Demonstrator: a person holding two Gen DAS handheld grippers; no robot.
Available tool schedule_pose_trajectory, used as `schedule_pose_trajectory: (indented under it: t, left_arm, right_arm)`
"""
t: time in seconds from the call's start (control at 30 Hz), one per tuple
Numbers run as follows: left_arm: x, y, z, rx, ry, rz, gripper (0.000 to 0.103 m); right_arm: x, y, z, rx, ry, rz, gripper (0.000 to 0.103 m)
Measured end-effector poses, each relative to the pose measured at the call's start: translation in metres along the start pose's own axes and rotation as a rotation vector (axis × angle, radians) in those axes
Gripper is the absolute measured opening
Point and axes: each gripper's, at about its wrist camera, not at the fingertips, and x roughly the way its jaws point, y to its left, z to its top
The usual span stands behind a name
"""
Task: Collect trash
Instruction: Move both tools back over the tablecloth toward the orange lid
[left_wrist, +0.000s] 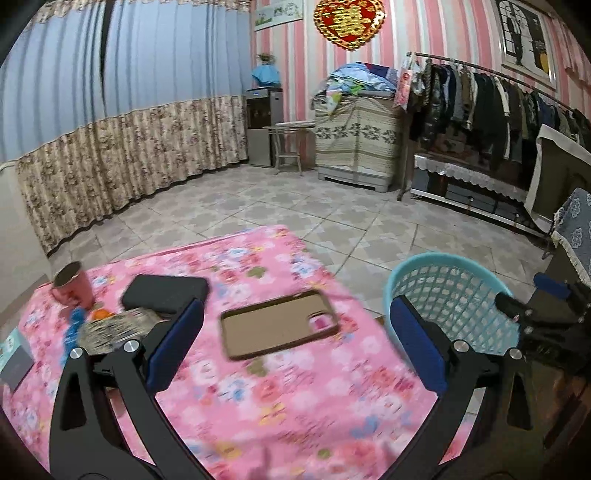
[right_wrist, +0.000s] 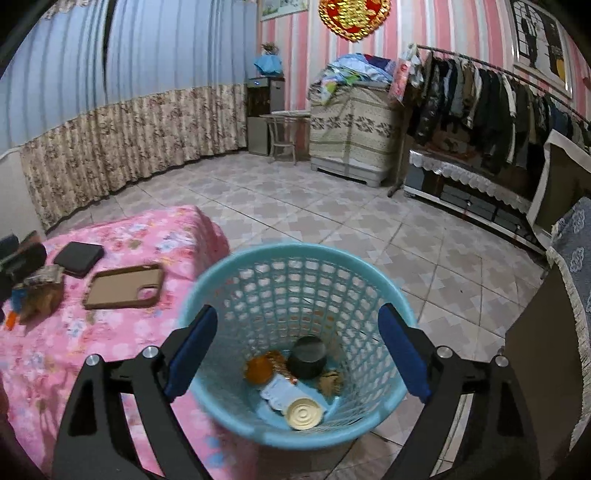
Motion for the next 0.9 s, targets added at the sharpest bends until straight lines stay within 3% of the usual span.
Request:
schedule_pose_trajectory:
  t: [0.13, 0.5, 0.73, 0.9]
  left_arm:
    - [-0.025, 0.034, -0.010, -0.031, -0.011, 0.047, 0.098]
    - [-0.076, 0.156, -0.026, -0.105, -0.023, 0.262, 0.098]
    - [-0.072, 0.221, -0.042, -0.190, -0.001, 0.341, 0.098]
    - [-0.056, 0.261, -0.061, -0.306, 0.048, 0.323, 0.098]
  right_arm:
    - [-0.017, 0.031, 0.004, -0.024, -0.013, 0.056, 0.087]
    - [-0.028, 0.144, 0.010, -0.166, -0.039, 0.178, 0.087]
    - [-0.020, 0.199, 0.009, -0.226, -0.035, 0.221, 0.087]
    - [-0.006, 0.224, 0.008, -0.229, -0.015, 0.242, 0.087]
